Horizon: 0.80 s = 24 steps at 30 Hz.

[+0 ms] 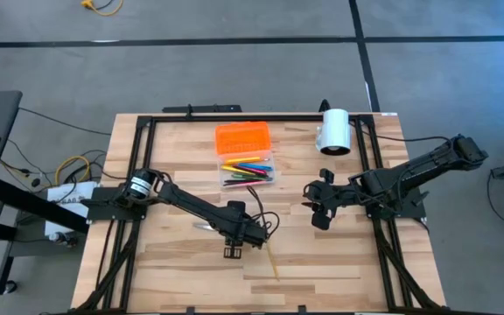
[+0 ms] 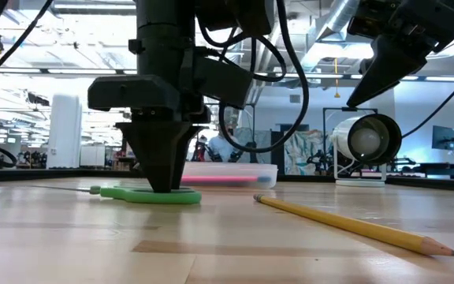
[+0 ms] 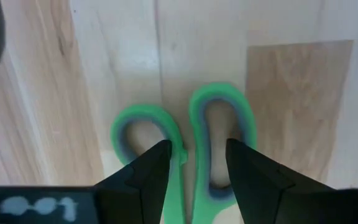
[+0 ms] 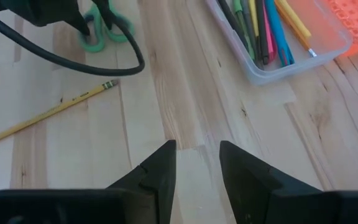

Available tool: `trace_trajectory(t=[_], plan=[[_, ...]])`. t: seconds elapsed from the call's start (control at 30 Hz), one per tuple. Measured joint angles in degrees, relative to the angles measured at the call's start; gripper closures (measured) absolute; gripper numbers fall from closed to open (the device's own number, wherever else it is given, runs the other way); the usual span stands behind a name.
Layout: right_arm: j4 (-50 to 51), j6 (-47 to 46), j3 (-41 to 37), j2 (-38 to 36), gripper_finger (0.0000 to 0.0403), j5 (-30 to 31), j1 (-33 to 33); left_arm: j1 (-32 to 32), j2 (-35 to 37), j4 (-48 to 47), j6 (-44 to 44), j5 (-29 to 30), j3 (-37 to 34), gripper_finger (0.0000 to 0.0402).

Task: Pick & place school supplies into a supply box
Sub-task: Put the green scissors into the supply box

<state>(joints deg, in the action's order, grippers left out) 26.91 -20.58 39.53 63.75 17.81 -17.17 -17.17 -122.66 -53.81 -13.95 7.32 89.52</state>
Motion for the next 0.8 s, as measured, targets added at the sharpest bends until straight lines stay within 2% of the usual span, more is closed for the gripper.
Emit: trace_trajectory(t=[0.33,0.5,0.57,0.8], plan=[[0.0,0.0,0.0,0.0,0.0285,0.2,0.0,0.7,-0.3,-0.3,-0.1,0.7,-0.1,0.0249],[0.0,0.0,0.0,0.0,0.0285,0.3,0.0,1.1,-0.3,-0.5,1.4,-3.6,-0.1,0.0249],[0.0,0.0,0.0,0.3,0.0285,0.3,0.0,1.2,-0.3,-0.4,2.0,-3.6,-0.1,0.0251],[-0.3,0.0,0.0,0.3,0.0285,0.3,0.0,1.9,-1.2,0.5,3.3,-6.5,-0.1,0.0296]])
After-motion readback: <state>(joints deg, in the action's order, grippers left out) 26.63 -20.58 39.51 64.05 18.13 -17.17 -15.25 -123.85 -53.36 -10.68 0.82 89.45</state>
